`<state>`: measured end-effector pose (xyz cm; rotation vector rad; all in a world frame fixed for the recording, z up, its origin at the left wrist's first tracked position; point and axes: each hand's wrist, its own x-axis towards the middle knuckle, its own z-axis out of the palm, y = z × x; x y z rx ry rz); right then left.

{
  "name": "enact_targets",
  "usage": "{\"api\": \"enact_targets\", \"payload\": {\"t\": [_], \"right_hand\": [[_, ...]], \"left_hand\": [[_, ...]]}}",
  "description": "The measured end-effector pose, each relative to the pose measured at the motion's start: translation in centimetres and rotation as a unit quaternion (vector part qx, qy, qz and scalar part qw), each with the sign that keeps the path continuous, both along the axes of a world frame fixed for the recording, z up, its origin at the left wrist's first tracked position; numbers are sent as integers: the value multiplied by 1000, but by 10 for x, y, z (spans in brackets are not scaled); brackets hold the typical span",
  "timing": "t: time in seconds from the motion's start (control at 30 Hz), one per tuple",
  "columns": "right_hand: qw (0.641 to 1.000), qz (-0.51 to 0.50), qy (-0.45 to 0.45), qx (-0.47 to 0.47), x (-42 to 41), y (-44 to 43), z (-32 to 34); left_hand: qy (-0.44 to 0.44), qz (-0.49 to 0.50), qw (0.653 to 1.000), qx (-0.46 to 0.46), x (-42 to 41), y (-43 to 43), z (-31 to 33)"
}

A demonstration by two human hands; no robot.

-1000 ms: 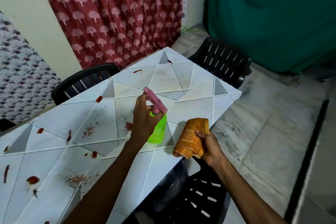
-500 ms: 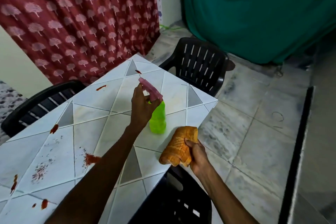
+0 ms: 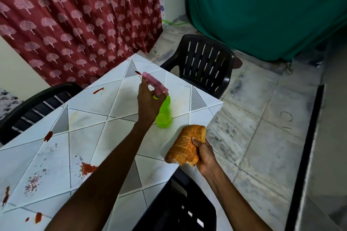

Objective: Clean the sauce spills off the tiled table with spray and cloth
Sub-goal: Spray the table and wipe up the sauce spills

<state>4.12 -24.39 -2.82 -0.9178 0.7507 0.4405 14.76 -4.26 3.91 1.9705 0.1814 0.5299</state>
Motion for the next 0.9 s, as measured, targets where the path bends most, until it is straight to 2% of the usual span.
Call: {"api": "enact_targets", "payload": {"t": [0.13, 0.3, 0.47, 0.67, 0.73, 0.83, 0.87, 0.9], "right_hand": [[1000, 16, -9, 5, -5, 4, 4], [998, 52, -19, 15, -17, 17, 10], [994, 102, -20, -12, -41, 57, 2], [974, 218, -52, -38, -86, 132, 4], [966, 245, -69, -50, -99, 160, 5], [949, 271, -101, -123, -113, 201, 6], [926, 292, -131, -201, -116, 215, 7], [884, 320, -169, -295, -119, 230, 8]], "left_hand": [[48, -27, 998, 36, -2, 10, -3], [89, -22, 995, 32, -40, 35, -6], [108, 9, 993, 47, -124, 91, -36], [214, 72, 974, 32, -245, 164, -68], [228, 67, 971, 32, -276, 189, -77], [229, 98, 964, 87, -311, 225, -96], [247, 120, 957, 95, -320, 239, -102], [262, 136, 951, 95, -330, 254, -110]]}}
